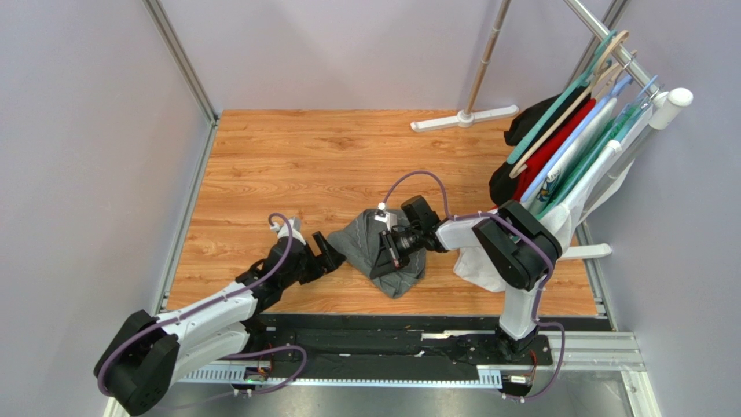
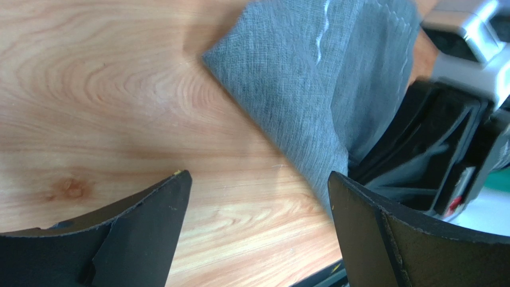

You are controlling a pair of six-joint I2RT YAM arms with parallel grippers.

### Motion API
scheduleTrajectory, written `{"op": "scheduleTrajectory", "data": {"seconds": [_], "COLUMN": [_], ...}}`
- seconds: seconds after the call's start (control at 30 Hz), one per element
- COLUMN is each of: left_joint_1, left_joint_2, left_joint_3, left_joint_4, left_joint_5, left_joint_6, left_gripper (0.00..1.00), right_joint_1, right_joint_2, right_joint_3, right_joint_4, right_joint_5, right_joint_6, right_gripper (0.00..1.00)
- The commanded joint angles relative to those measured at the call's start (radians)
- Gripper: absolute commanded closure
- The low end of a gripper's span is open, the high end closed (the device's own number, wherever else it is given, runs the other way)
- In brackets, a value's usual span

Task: Fold the napkin, place the utensils inside, and roll it up
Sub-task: Roll the napkin with the utensil

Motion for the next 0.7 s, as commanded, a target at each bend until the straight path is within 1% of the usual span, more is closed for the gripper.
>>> {"op": "scheduleTrajectory", "data": {"seconds": [0.0,0.17,0.23,0.37,0.4,0.47,0.5,0.53,0.67], "left_joint_1": [-0.007,-0.024,-0.033,-0.087,-0.104,-0.116,-0.13,-0.133,-0.144], "left_joint_2": [0.073,0.153,0.192,0.26,0.274,0.311,0.318,0.331,0.329], "left_joint_3": [-0.014,-0.005,-0.001,-0.008,-0.013,-0.008,-0.004,-0.002,-0.007], "left_joint_4": [0.104,0.202,0.204,0.233,0.248,0.27,0.27,0.271,0.27], "left_joint_5": [-0.079,-0.113,-0.11,-0.117,-0.119,-0.122,-0.125,-0.13,-0.171], "left_joint_6": [-0.164,-0.227,-0.264,-0.341,-0.354,-0.376,-0.381,-0.39,-0.396], "left_gripper": [0.04,0.03,0.04,0.13,0.19,0.29,0.4,0.46,0.64], "right_joint_1": [-0.01,-0.011,-0.011,-0.01,-0.01,-0.011,-0.011,-0.011,-0.011], "right_joint_2": [0.05,0.069,0.072,0.061,0.061,0.063,0.064,0.066,0.073], "right_joint_3": [-0.029,-0.029,-0.027,-0.021,-0.023,-0.026,-0.027,-0.029,-0.033], "right_joint_4": [0.103,0.091,0.091,0.091,0.093,0.103,0.106,0.111,0.117], "right_joint_5": [0.016,0.025,0.03,0.036,0.036,0.03,0.029,0.026,0.03], "right_joint_6": [0.037,0.011,0.007,0.005,0.005,0.011,0.014,0.016,0.016], "right_gripper": [1.0,1.0,1.0,1.0,1.0,1.0,1.0,1.0,1.0]}}
